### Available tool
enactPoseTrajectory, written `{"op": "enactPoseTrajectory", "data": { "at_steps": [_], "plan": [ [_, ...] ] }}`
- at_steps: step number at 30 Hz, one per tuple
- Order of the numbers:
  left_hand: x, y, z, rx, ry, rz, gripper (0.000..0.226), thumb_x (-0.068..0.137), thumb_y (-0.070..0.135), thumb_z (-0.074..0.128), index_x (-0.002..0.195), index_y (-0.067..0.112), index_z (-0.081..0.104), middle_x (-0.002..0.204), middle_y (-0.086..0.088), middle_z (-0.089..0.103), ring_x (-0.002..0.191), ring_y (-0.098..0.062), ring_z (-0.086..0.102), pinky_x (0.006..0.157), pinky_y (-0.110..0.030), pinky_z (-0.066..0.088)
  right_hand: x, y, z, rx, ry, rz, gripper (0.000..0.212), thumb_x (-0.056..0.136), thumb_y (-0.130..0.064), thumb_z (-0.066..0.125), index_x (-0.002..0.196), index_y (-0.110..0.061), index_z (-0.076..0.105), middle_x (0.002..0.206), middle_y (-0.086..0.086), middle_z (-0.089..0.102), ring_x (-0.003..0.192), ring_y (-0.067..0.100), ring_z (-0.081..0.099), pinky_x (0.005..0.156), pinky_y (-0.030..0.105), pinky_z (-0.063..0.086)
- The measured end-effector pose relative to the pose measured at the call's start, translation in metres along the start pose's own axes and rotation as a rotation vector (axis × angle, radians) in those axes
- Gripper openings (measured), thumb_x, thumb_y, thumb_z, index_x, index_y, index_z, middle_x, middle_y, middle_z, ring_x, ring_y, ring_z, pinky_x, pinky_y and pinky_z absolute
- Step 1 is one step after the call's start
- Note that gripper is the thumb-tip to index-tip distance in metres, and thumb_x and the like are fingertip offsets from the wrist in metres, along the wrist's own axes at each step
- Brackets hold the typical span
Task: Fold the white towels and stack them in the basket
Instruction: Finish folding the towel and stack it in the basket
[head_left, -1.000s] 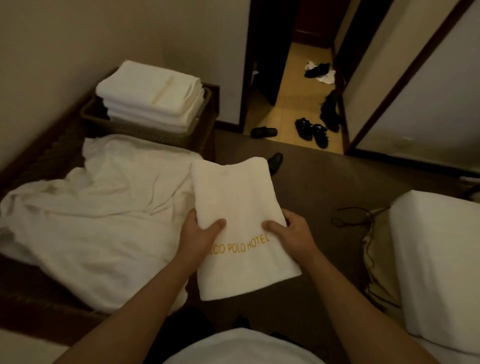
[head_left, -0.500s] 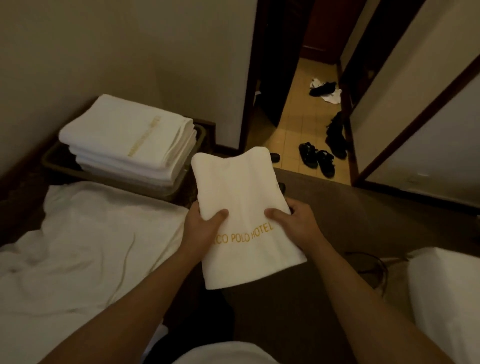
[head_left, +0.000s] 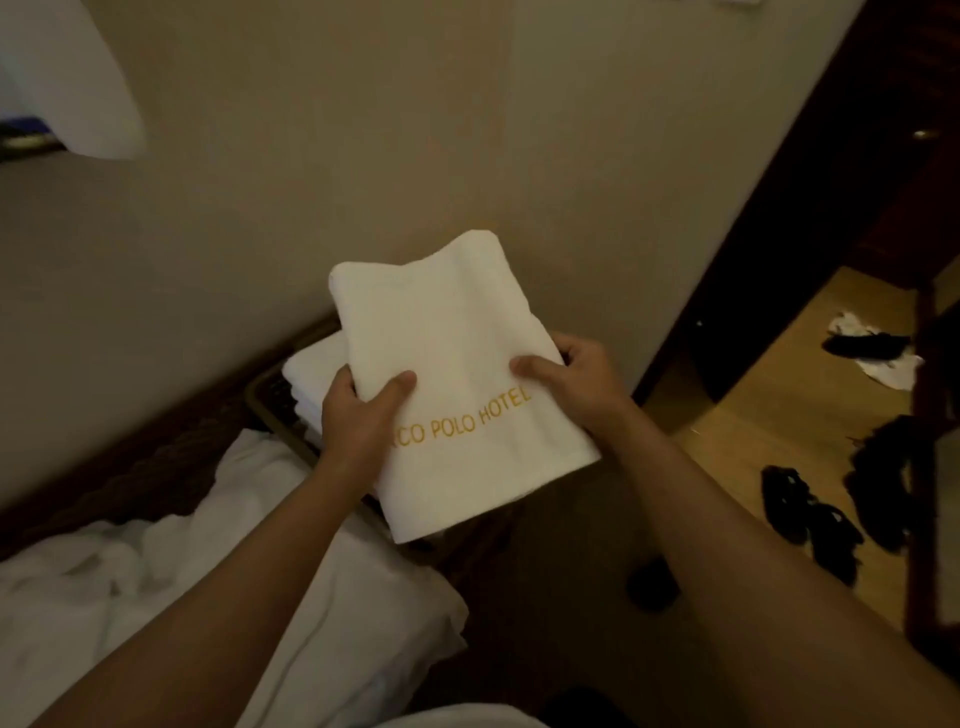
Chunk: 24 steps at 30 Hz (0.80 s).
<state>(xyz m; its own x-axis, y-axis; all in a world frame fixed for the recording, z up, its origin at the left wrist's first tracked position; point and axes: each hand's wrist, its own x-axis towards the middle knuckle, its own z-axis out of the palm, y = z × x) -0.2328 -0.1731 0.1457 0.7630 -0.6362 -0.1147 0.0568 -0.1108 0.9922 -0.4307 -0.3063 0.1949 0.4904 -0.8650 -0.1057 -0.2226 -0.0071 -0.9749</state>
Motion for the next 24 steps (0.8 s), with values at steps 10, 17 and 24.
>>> {"op": "enactPoseTrajectory", "data": {
  "at_steps": [10,17,24],
  "plan": [
    [0.064,-0.014,0.005,-0.130,0.416,-0.164,0.069,0.081,0.036,0.082,0.138,0.017,0.049,0.122,-0.001,0.067,0.100,-0.021,0.071,0.083,-0.045,0.062,0.183,0.015,0.030,-0.119,-0.477,0.192,0.032,0.087,-0.031,0.076,0.106,-0.006,0.073,0.097,0.010,0.078,0.087,0.028,0.076,0.084,0.047,0.061],
    [0.017,-0.092,0.043,0.043,0.475,-0.395,0.062,0.083,0.047,0.080,0.130,0.018,0.052,0.123,0.003,0.065,0.109,-0.018,0.065,0.097,-0.040,0.055,0.196,0.099,0.024,-0.369,-0.625,0.222,0.033,0.092,-0.038,0.071,0.109,-0.009,0.067,0.108,0.004,0.071,0.089,0.015,0.068,0.065,0.026,0.053],
    [0.013,-0.082,0.073,0.173,0.574,-0.332,0.053,0.088,0.044,0.075,0.129,0.020,0.054,0.118,0.007,0.064,0.106,-0.014,0.063,0.088,-0.030,0.052,0.210,0.093,0.007,-0.443,-0.668,0.155,0.037,0.098,-0.036,0.063,0.120,-0.007,0.064,0.112,0.003,0.068,0.087,0.012,0.063,0.070,0.024,0.051]
  ]
}}
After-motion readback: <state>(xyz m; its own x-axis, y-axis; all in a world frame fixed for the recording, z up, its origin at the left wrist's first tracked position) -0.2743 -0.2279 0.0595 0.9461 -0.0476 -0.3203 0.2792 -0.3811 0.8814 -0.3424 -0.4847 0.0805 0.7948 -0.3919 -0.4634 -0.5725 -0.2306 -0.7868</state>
